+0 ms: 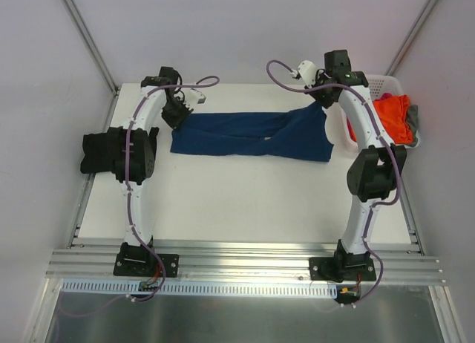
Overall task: Fold and stack the t-shirts
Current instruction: Fold the other side of the tshirt into a rectangle
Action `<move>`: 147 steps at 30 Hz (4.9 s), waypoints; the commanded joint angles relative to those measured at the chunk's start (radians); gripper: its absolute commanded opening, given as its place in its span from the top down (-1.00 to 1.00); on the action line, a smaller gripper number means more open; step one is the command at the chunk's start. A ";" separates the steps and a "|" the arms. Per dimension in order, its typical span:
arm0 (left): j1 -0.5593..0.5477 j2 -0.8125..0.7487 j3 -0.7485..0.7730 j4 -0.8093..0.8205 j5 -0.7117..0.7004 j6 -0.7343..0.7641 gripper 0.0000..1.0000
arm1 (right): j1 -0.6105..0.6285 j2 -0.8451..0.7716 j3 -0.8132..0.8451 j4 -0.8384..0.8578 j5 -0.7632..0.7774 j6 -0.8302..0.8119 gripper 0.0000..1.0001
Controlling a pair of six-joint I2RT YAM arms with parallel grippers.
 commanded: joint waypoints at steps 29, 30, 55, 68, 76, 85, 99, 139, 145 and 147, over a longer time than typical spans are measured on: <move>0.049 0.247 0.334 -0.130 -0.064 -0.078 0.92 | -0.033 0.261 0.154 0.249 0.150 -0.052 0.99; 0.049 0.250 0.334 -0.123 -0.066 -0.082 0.89 | -0.030 0.266 0.153 0.249 0.150 -0.054 0.99; -0.094 -0.053 0.151 0.130 0.032 -0.368 -0.98 | 0.057 0.008 0.050 0.121 0.156 0.220 -0.94; -0.119 0.136 0.170 0.124 0.226 -0.612 -0.98 | 0.065 0.292 0.211 -0.197 -0.290 0.562 -0.94; -0.111 0.196 0.167 0.121 0.244 -0.607 -0.98 | 0.059 0.308 0.101 -0.272 -0.304 0.527 -0.94; -0.097 0.259 0.240 0.120 0.229 -0.619 -0.98 | 0.051 0.282 0.016 -0.481 -0.347 0.472 -0.94; -0.086 0.288 0.302 0.147 0.164 -0.632 -0.98 | 0.017 0.124 -0.121 -0.526 -0.441 0.469 -0.94; -0.089 0.168 0.194 0.137 0.131 -0.621 -0.98 | -0.043 0.205 -0.221 -0.535 -0.430 0.511 -0.93; -0.088 0.196 0.257 0.140 0.068 -0.583 -0.98 | -0.050 0.191 -0.169 -0.507 -0.382 0.521 -0.93; -0.089 0.202 0.270 0.138 0.107 -0.589 -0.98 | -0.052 0.202 -0.160 -0.509 -0.364 0.518 -0.93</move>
